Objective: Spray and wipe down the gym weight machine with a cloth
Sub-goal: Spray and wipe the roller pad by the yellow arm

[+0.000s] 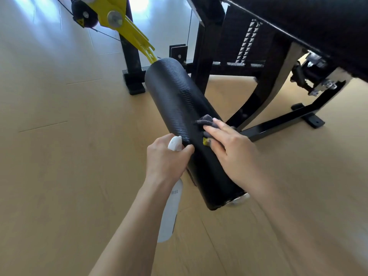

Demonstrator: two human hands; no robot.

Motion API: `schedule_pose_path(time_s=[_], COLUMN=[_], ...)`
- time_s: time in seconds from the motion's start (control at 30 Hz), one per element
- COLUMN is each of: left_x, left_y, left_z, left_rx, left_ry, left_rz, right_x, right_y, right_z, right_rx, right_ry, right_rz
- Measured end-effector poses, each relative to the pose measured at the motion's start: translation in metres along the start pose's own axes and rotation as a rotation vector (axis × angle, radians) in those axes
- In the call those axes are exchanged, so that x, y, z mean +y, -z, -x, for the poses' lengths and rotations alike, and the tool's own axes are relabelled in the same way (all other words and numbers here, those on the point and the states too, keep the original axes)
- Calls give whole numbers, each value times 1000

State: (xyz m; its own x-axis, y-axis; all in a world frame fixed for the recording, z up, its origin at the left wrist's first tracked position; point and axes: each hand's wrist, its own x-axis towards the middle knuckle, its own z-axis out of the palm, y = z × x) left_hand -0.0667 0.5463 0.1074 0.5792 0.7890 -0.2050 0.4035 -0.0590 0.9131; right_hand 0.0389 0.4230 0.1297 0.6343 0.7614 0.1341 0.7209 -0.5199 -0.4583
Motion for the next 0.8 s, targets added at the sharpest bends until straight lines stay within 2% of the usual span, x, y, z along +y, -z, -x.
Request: schedule_pose_path(time_s=[0.23, 0.37, 0.57, 0.8], left_x=[3, 3, 26, 70], left_y=[4, 6, 6, 12], left_z=[2, 0, -14, -42], left_rx=[-33, -23, 82, 162], left_ry=[34, 20, 34, 56], left_rz=[9, -45, -77, -129], right_x=[-9, -7, -3, 7], right_y=[-18, -10, 4, -7], right_z=[-100, -73, 9, -86], right_rx=[-74, -48, -44, -123], right_ry=[79, 52, -2, 43], right_rz=[-3, -23, -85, -149])
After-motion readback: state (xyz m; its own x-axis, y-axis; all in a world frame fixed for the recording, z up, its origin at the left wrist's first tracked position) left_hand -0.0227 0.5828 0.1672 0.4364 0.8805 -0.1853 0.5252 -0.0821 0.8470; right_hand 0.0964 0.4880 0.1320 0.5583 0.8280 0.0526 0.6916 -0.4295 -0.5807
